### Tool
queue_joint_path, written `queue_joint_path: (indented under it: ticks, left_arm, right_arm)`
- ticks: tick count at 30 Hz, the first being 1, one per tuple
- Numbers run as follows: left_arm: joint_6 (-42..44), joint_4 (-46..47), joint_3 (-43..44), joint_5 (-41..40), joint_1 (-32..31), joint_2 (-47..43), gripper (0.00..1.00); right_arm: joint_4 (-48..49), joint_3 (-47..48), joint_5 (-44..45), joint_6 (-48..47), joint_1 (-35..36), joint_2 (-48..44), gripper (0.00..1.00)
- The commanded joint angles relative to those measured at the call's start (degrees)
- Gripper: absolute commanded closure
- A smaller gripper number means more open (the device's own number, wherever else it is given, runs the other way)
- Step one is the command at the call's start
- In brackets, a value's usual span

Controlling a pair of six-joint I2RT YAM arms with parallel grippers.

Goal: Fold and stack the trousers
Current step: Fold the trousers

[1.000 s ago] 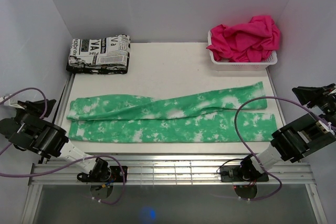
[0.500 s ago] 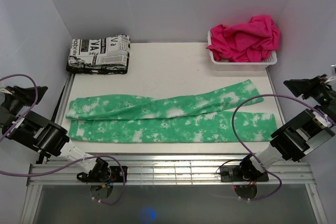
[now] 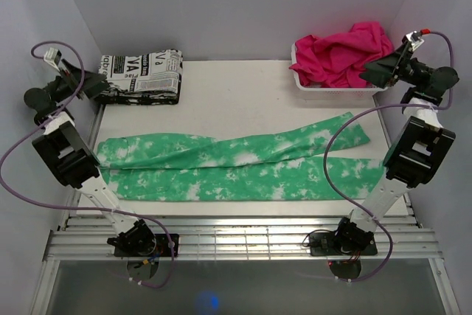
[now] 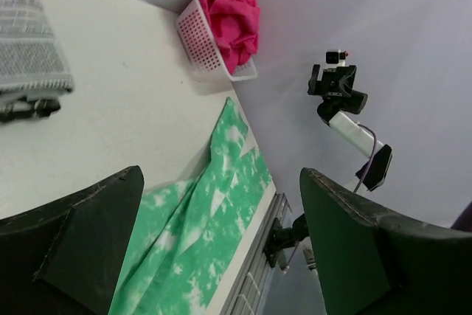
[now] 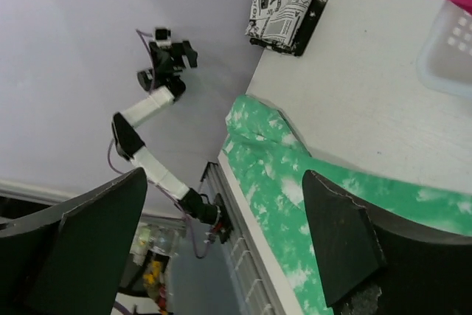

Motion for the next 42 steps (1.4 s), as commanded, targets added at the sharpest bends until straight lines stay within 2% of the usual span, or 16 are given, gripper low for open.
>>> queue_joint_path:
  ticks: [1,5,8,9,10,13,17,20,23,25,26,28,33,35,39,42]
  left_arm:
    - [-14.04,19.82,15.84,18.29,-1.78,0.93,0.02]
    - [-12.38,15.86,17.67,18.12,-3.27,1.64,0.02]
    - [-16.23,18.23,29.54,18.12,-5.47,5.5,0.02]
    - [-14.08,15.27,31.97,18.2,-6.95,5.86,0.02]
    - [-12.58,14.2,33.73,18.2,-7.83,6.3,0.02]
    - [-10.98,13.49,32.44,18.29,-10.39,5.51,0.02]
    - [-17.36,22.12,23.83,17.42,-13.03,-0.35,0.02]
    - [-14.49,20.88,18.2,10.25,-12.86,-6.6,0.02]
    - [-7.94,-1.64,19.68,6.79,-12.41,-9.52,0.02]
    - [6.31,-25.26,23.44,4.85,-13.11,-9.61,0.02]
    - [17.13,-57.9,26.08,4.15,-14.25,-9.35,0.02]
    - [27.91,-72.84,30.65,1.69,-17.68,-5.59,0.02]
    - [37.79,-69.39,25.41,8.0,-18.23,0.05,0.02]
    - [42.61,-78.65,23.22,4.25,-16.12,-0.28,0.02]
    - [43.08,-83.72,14.51,-2.27,-13.64,0.06,0.02]
    - [41.86,-84.87,18.79,-3.68,-14.69,1.03,0.02]
  right_arm:
    - [13.41,6.2,-2.23,-4.24,2.8,-2.67,0.1]
    - [-36.6,9.62,7.51,-30.68,3.59,-3.99,0.1]
    - [-38.53,11.9,13.73,-42.0,4.82,-5.66,0.1]
    - [-61.98,15.66,16.91,-50.94,5.34,-5.49,0.1]
    - [-72.91,23.61,20.16,-67.91,5.78,-4.53,0.1]
    - [-91.62,28.07,28.79,-83.42,8.42,-4.69,0.1]
    - [-104.56,29.24,36.42,-106.07,12.11,-7.23,0.1]
    - [-106.77,24.41,40.3,-111.4,12.73,-11.09,0.1]
    - [-108.17,20.1,42.24,-114.57,12.82,-13.74,0.1]
    - [-109.58,19.21,43.39,-117.98,13.43,-15.05,0.1]
    - [-111.67,19.12,46.09,-119.74,13.78,-15.59,0.1]
    - [-113.53,18.42,47.61,-125.26,14.66,-16.73,0.1]
    - [-135.08,26.22,51.64,-147.58,20.11,-12.88,0.1]
    - [-141.03,29.83,54.88,-156.8,21.43,-9.01,0.1]
    - [-146.15,31.52,54.56,-159.93,22.05,-6.01,0.1]
    - [-142.82,28.28,55.43,-157.3,23.1,-7.59,0.1]
